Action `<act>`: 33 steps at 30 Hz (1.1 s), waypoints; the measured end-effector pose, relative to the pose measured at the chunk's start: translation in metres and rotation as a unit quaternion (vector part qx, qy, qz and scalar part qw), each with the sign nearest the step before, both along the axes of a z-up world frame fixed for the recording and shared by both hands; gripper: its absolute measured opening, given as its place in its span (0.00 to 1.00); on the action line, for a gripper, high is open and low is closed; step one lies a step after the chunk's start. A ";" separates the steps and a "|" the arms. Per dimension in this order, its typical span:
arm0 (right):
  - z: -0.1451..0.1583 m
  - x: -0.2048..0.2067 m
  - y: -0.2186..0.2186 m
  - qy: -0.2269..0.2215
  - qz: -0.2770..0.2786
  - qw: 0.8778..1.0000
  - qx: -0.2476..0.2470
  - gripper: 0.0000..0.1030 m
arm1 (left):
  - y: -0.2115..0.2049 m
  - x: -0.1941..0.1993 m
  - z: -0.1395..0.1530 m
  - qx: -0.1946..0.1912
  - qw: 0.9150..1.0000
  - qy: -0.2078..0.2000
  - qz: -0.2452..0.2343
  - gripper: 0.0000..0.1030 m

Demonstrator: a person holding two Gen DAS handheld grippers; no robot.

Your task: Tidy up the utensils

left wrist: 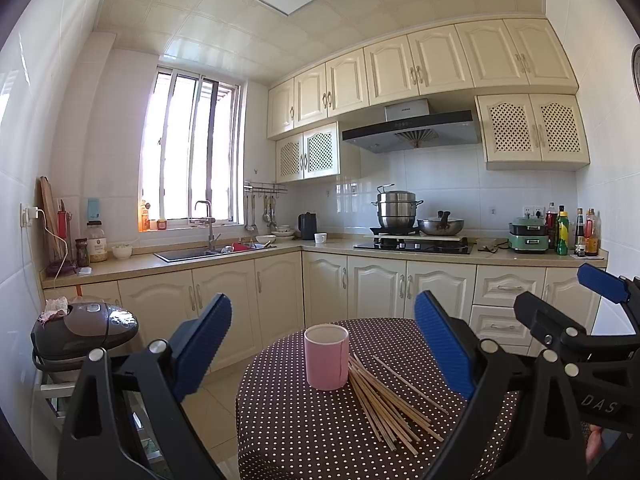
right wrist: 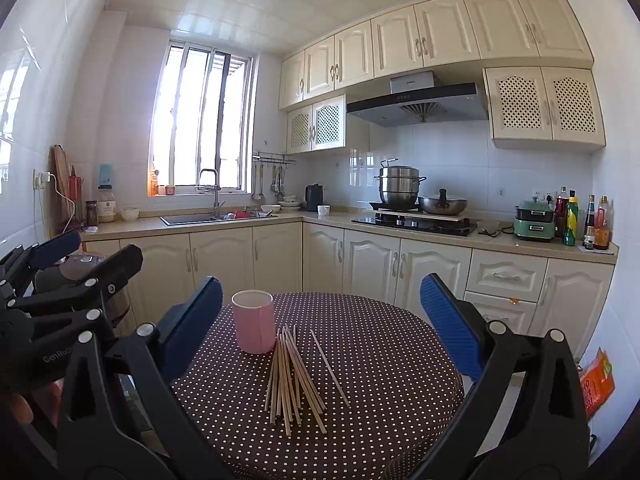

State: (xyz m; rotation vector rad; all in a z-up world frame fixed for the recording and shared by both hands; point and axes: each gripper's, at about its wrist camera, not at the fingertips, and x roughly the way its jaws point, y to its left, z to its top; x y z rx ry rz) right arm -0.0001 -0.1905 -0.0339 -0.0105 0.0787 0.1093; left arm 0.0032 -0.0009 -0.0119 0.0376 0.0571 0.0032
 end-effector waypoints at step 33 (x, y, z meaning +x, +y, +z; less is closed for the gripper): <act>-0.002 0.019 -0.005 0.027 0.002 1.000 0.009 0.94 | 0.005 0.018 -0.014 0.002 1.000 0.024 0.000 0.88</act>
